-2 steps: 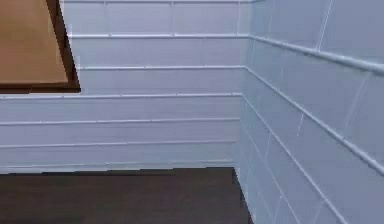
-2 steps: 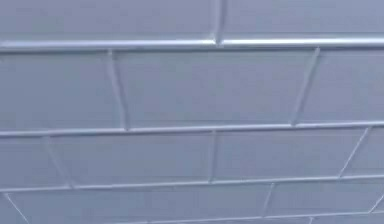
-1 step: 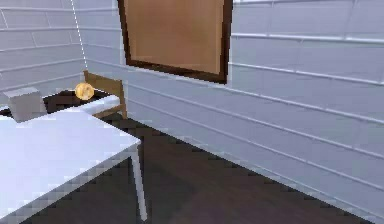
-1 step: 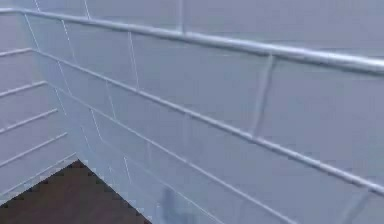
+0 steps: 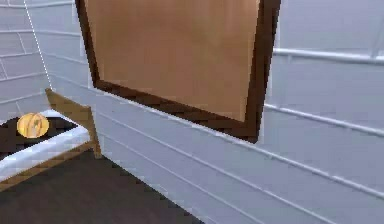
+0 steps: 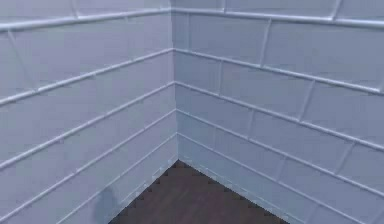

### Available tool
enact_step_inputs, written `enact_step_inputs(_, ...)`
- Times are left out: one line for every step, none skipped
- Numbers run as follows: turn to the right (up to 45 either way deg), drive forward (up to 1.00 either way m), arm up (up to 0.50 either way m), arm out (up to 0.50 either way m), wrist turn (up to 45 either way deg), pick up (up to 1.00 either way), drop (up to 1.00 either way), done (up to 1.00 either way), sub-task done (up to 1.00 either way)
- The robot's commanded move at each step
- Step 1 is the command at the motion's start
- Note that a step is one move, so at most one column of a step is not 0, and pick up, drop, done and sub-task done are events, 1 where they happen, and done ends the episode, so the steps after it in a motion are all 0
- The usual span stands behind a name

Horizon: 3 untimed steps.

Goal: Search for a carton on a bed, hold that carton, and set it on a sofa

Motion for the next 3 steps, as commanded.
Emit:
enact_step_inputs(0.0, 0.5, 0.0, 0.0, 0.0, 0.0, 0.0, 0.0, 0.0)
enact_step_inputs(-45.0, 0.0, 0.0, 0.0, 0.0, 0.0, 0.0, 0.0, 0.0)
enact_step_inputs(-15.0, 0.0, 0.0, 0.0, 0.0, 0.0, 0.0, 0.0, 0.0)
